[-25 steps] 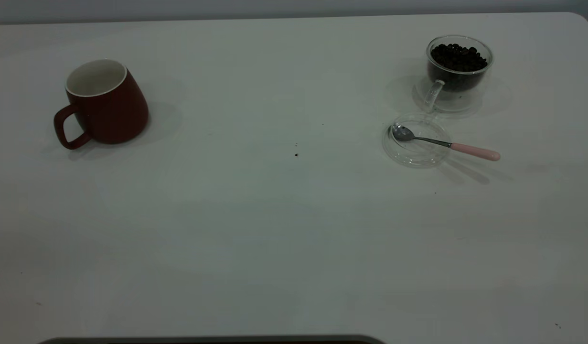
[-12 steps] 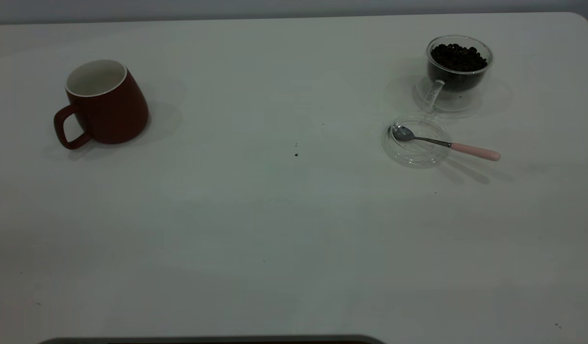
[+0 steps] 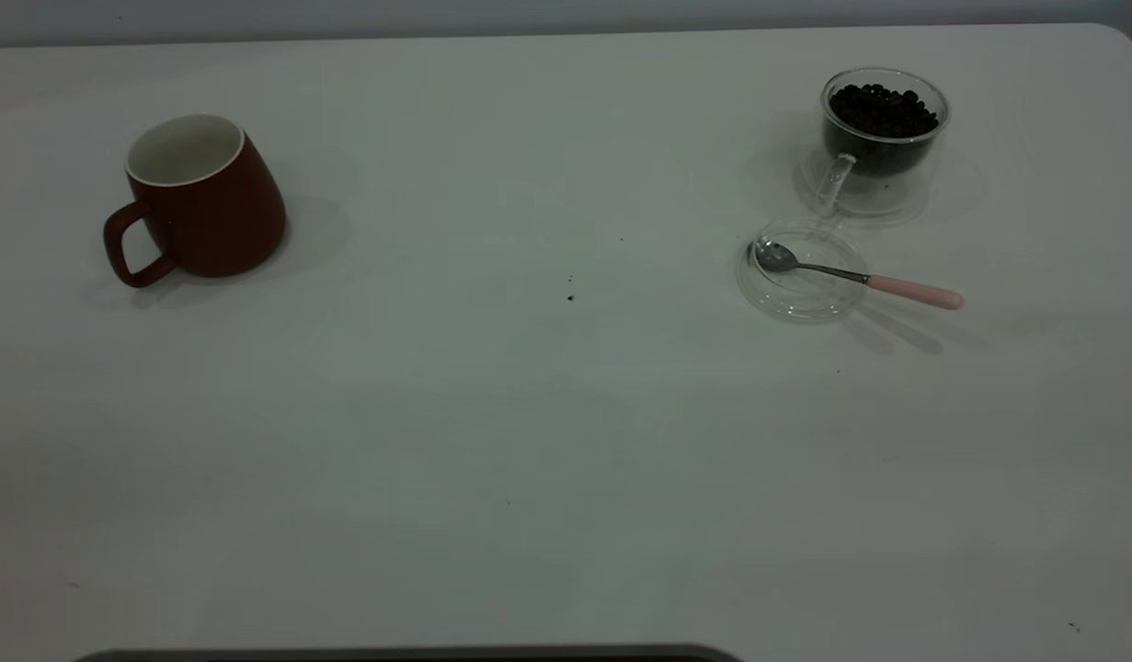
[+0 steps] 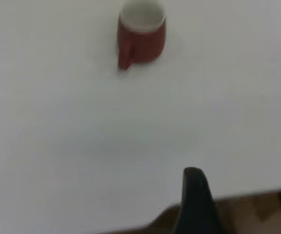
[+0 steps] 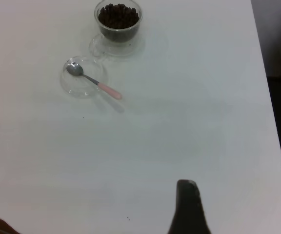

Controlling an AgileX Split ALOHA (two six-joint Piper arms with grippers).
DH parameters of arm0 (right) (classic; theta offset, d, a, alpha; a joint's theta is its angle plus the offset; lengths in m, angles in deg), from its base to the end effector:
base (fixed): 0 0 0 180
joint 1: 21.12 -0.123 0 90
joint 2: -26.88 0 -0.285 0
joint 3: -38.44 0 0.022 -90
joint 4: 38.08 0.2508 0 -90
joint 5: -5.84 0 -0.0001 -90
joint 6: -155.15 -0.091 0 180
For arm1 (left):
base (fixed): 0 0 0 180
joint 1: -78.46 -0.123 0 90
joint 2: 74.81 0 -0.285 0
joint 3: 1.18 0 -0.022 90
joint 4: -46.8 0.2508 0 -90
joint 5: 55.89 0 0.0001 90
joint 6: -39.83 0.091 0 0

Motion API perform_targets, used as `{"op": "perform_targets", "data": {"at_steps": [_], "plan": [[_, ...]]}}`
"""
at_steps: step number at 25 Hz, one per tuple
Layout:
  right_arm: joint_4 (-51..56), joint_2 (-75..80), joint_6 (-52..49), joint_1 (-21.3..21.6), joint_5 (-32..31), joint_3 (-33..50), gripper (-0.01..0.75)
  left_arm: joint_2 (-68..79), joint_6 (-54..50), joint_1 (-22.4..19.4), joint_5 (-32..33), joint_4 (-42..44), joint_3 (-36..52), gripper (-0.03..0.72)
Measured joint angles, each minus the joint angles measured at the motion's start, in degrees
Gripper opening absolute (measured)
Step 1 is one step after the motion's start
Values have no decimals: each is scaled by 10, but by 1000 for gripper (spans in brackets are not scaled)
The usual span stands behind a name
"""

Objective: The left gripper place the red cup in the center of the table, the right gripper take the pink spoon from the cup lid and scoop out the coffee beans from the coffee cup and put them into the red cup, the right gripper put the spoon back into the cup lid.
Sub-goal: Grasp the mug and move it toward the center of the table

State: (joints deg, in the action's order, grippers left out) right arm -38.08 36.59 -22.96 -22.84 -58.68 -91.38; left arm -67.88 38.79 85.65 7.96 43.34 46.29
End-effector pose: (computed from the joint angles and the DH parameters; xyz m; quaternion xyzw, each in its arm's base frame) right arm 0.0000 0.0000 0.2644 -0.0279 0.8842 -0.0007 0.4663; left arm -0.0123 -0.0034 0.2782 0.0485 0.8565 -0.0668 0.5095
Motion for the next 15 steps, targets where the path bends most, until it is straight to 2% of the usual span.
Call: {"op": "perform_targets", "data": {"at_steps": [8,15], "plan": [[0,0,0,0,0,0,585,187,-9,0,-20,25,-139,569],[0,0,0,0,0,0,585,397,44,0,-39,67,-223,569]]}}
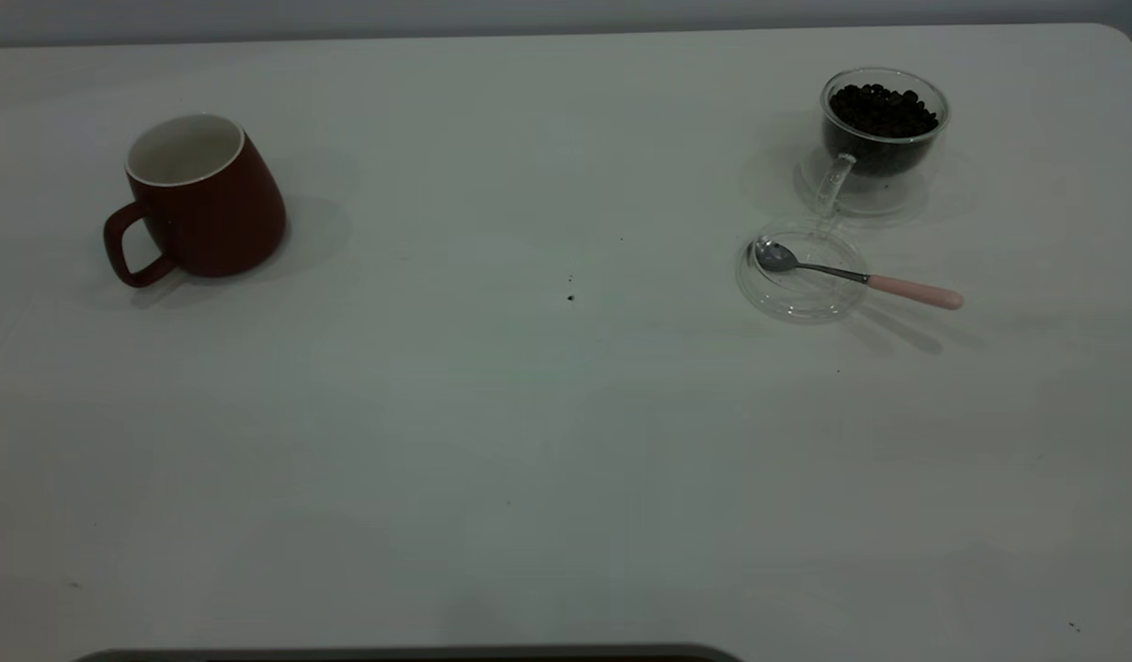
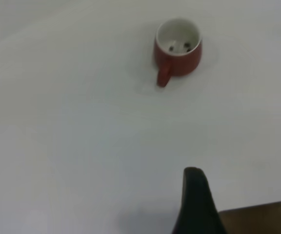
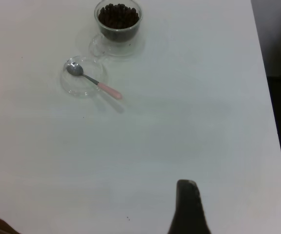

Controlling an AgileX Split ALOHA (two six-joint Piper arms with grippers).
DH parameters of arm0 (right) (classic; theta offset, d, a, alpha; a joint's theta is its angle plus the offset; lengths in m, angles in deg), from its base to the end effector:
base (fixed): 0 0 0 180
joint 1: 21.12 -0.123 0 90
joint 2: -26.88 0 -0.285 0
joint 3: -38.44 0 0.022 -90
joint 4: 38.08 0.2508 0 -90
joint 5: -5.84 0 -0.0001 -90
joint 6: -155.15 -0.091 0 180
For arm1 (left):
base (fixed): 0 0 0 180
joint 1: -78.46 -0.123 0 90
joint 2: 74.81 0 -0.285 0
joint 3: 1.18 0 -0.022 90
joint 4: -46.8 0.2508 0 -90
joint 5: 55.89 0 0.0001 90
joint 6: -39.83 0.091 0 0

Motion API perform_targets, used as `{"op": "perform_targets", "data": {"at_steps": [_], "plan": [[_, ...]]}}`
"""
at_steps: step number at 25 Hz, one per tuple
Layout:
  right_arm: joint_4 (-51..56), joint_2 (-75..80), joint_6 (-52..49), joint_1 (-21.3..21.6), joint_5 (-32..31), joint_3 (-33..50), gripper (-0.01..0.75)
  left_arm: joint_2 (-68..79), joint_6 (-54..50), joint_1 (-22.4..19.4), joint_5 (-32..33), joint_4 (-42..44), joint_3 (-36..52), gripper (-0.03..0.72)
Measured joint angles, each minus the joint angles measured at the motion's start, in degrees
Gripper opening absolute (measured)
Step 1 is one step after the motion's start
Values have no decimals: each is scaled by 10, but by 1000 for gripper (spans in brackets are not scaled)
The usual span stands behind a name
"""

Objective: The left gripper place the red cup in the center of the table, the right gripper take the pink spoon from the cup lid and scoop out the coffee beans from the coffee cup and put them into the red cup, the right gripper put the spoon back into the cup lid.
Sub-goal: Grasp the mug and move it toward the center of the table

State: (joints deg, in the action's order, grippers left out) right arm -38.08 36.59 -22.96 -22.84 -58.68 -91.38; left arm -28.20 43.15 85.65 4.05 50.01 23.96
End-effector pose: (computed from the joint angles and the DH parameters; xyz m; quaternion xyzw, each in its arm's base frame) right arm 0.0000 0.0000 0.2644 -0.0279 0.8842 -0.0007 0.4663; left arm 0.1031 -0.0086 0.3691 0.0864 0.9080 0.0140 0.4098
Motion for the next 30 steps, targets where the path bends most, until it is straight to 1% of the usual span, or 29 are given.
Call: {"op": "perform_targets", "data": {"at_steps": [4,7,13,18,23,26,30], "plan": [[0,0,0,0,0,0,585,109,35,0,-24,26,-27,569],[0,0,0,0,0,0,585,182,90,0,-64,42,-29,569],[0,0,0,0,0,0,585,326,225,0,-169,52,-32,569],[0,0,0,0,0,0,585,444,276,0,-239,97,-43,569],[0,0,0,0,0,0,585,548,283,0,-313,178,-52,569],[0,0,0,0,0,0,585,597,286,0,-351,264,-54,569],[0,0,0,0,0,0,585,659,286,0,-383,381,-54,569]]}}
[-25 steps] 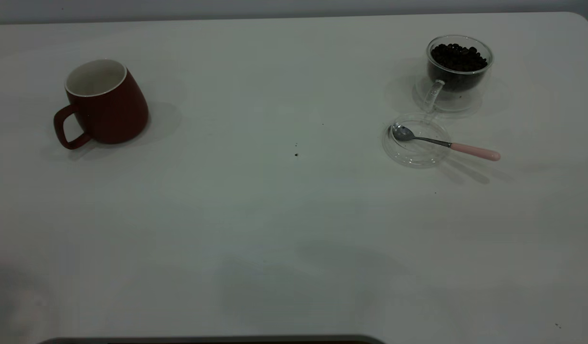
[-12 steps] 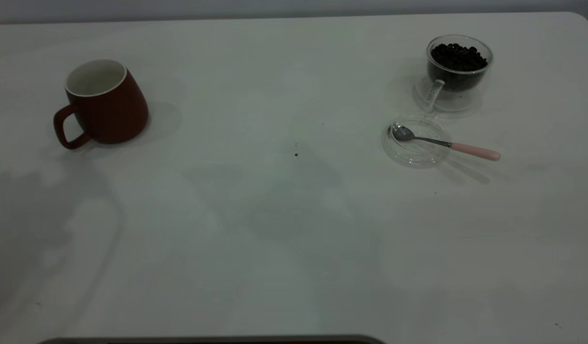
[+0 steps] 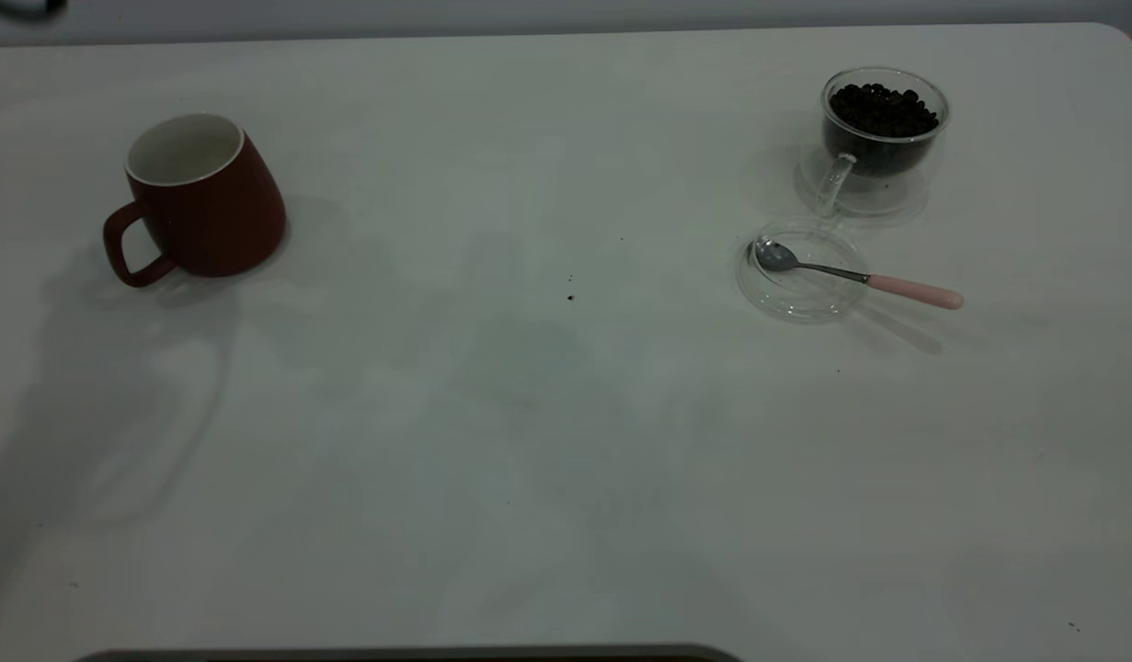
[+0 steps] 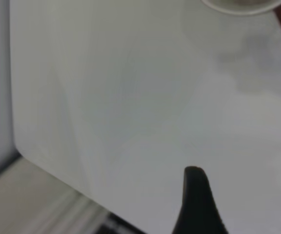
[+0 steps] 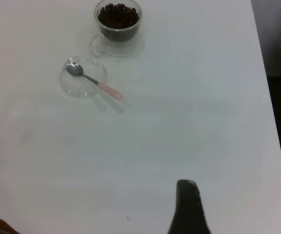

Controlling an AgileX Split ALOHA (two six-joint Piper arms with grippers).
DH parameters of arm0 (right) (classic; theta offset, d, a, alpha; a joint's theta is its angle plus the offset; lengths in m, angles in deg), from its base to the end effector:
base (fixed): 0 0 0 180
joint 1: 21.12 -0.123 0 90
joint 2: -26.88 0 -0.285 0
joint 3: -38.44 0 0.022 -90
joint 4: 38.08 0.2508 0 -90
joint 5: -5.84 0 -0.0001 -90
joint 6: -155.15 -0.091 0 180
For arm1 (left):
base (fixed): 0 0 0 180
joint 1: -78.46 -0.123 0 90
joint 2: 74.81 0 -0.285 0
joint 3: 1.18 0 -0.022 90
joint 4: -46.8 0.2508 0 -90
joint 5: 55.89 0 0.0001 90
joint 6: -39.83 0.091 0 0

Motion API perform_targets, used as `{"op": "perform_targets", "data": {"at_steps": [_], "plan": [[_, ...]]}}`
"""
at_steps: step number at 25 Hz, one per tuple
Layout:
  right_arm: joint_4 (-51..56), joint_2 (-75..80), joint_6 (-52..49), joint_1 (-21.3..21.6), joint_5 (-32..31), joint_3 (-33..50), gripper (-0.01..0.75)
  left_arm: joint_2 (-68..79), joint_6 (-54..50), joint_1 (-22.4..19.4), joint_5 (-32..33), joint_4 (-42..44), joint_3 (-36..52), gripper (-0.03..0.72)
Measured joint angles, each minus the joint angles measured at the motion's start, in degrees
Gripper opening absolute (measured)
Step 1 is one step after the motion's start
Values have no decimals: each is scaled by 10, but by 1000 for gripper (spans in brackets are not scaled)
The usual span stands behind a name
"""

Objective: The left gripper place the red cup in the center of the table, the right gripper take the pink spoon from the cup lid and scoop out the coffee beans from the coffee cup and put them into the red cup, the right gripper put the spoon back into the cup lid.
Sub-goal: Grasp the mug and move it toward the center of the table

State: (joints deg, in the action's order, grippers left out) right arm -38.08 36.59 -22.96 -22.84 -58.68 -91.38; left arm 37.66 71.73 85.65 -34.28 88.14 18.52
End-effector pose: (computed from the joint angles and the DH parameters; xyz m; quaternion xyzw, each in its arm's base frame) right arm 0.0000 0.0000 0.2644 -0.0279 0.8842 -0.0007 0.4663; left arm 0.3553 -0.0224 0.1588 0.5783 0.7617 0.2418 0.1643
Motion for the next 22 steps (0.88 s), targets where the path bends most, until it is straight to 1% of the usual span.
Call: {"op": "perform_targets", "data": {"at_steps": [3,5,9,15,18,22], "plan": [[0,0,0,0,0,0,585,48,-1,0,-16,86,-1,569],[0,0,0,0,0,0,585,78,-9,0,-29,126,-2,569],[0,0,0,0,0,0,585,142,-53,0,-50,177,-36,569],[0,0,0,0,0,0,585,219,-110,0,-63,197,-118,569],[0,0,0,0,0,0,585,246,-116,0,-76,197,-140,569],[0,0,0,0,0,0,585,261,-116,3,-90,201,-144,569]]}}
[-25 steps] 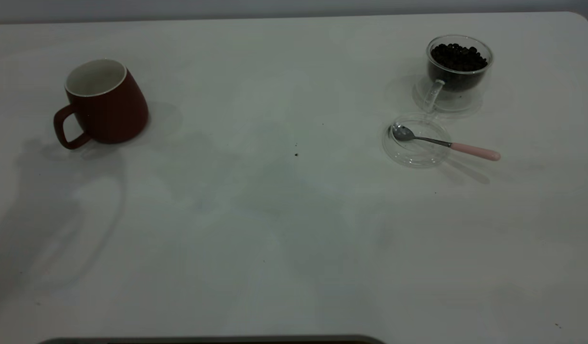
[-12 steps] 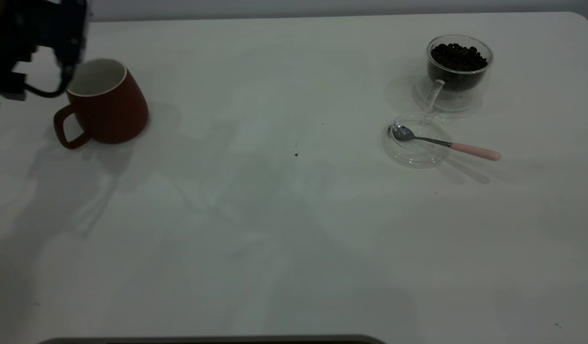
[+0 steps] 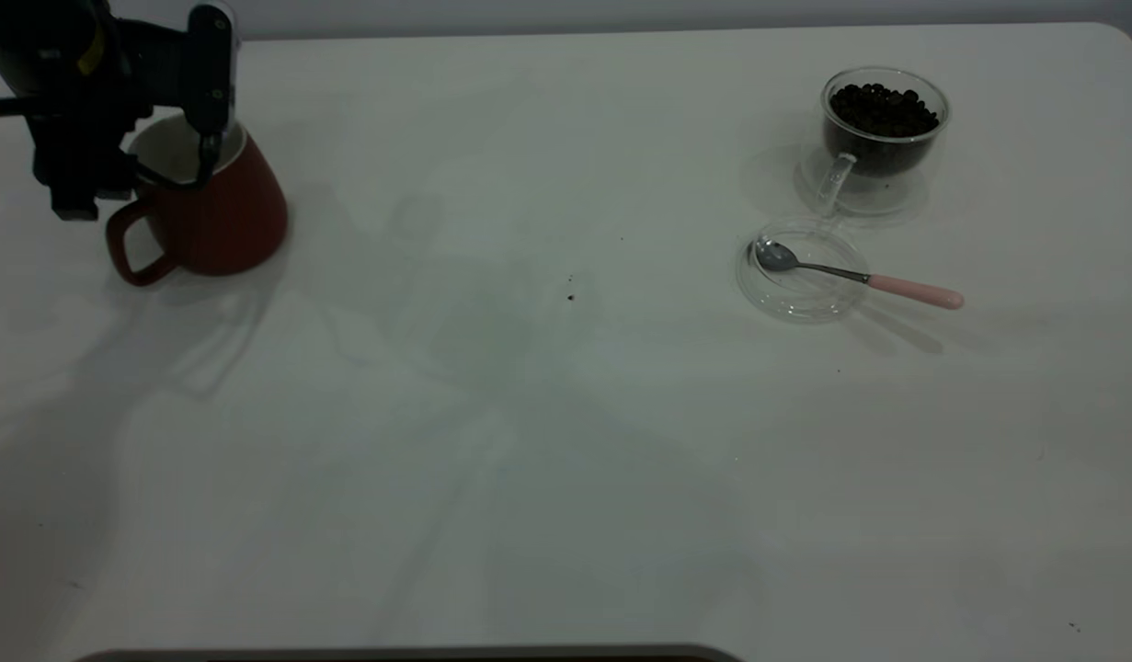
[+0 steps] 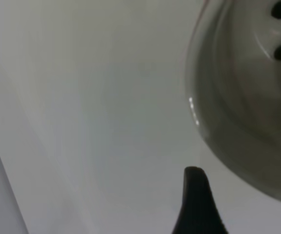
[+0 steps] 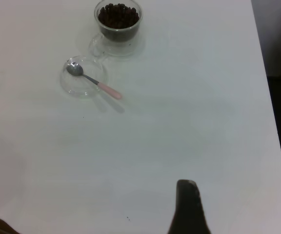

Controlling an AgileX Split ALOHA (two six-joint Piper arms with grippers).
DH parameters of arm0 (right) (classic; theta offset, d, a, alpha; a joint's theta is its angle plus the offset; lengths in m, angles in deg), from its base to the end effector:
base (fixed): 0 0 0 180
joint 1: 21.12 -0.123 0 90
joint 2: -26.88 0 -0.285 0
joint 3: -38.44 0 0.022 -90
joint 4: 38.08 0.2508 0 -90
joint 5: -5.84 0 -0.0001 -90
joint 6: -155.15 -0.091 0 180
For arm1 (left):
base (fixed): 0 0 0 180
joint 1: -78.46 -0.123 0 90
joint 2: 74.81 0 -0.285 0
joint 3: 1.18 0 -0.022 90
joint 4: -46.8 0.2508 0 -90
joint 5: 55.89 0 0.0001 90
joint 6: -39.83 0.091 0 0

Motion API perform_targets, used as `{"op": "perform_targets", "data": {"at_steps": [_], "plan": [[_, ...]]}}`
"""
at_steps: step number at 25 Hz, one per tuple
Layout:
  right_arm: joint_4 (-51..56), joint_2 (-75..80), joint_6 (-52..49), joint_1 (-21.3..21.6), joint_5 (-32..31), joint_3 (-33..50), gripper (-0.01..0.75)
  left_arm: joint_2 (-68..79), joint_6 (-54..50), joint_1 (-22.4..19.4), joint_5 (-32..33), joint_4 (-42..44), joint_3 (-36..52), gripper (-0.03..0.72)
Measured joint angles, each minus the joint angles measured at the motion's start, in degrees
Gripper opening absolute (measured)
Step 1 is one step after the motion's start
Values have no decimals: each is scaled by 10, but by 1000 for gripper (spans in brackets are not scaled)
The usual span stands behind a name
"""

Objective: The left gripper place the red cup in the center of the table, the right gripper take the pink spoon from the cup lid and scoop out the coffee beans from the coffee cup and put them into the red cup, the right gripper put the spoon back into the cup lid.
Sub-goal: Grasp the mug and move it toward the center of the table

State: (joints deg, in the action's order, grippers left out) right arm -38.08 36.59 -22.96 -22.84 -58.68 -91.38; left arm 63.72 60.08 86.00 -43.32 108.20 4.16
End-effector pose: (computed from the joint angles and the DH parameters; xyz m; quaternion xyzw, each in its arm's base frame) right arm 0.0000 0.0000 0.2644 -0.0279 0.8842 -0.0007 0.4663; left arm 0.4225 -0.0383 0.0448 0.6537 0.7054 0.2286 0.1512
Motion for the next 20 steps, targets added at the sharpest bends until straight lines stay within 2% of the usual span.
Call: {"op": "perform_targets", "data": {"at_steps": [6,12,20], "plan": [[0,0,0,0,0,0,585,4,-22,28,-45,0,0,569],[0,0,0,0,0,0,585,4,-109,66,-102,1,0,569],[0,0,0,0,0,0,585,4,-225,119,-216,6,0,569]]}}
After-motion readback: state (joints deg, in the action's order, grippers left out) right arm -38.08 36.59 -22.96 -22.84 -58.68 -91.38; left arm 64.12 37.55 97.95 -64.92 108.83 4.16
